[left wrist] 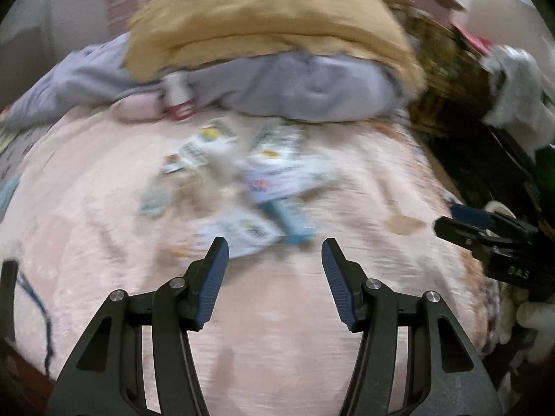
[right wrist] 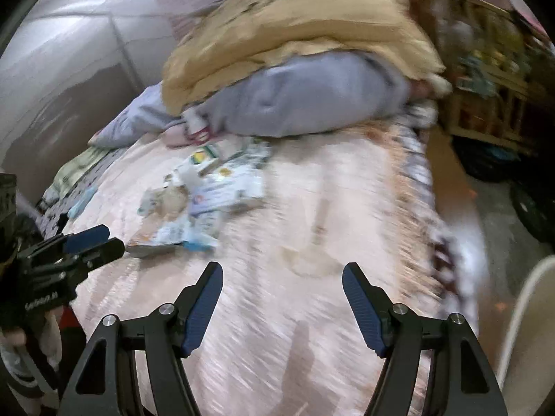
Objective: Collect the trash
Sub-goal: 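Grasp the clear plastic wrapper with the left tool while the right grasps a foam block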
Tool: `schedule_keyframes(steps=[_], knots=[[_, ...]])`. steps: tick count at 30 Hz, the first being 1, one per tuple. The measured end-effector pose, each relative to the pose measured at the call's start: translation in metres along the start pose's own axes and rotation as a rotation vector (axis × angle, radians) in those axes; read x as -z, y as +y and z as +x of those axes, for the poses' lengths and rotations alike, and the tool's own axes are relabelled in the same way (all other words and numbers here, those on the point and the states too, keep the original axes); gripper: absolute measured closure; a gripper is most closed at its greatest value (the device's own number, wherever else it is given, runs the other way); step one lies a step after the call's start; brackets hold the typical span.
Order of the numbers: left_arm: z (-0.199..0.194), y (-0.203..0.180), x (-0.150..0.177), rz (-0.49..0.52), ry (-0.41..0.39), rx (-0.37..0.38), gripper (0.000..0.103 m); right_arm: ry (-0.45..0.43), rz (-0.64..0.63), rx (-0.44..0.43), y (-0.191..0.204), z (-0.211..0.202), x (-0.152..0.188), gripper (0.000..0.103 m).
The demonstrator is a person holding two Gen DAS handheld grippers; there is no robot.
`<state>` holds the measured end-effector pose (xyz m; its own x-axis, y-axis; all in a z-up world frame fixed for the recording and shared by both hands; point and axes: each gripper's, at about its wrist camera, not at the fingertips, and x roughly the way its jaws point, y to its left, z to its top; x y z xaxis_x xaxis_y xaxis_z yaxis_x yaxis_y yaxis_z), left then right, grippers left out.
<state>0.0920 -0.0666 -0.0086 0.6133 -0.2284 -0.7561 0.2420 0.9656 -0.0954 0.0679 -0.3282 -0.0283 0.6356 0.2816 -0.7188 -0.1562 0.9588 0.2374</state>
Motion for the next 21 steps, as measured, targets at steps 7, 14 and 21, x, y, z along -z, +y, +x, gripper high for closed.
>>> schedule_keyframes(steps=[7,14,21], knots=[[0.017,0.091,-0.006,-0.163,0.021,-0.053,0.048,0.001,-0.114,-0.122,0.065,0.047,-0.037,0.034],[0.032,0.132,-0.008,-0.208,0.038,-0.05,0.048,0.041,-0.186,-0.182,0.119,0.122,-0.081,0.037],[0.068,0.145,-0.021,-0.172,0.07,-0.021,0.048,0.13,-0.213,-0.192,0.148,0.213,-0.111,0.061]])
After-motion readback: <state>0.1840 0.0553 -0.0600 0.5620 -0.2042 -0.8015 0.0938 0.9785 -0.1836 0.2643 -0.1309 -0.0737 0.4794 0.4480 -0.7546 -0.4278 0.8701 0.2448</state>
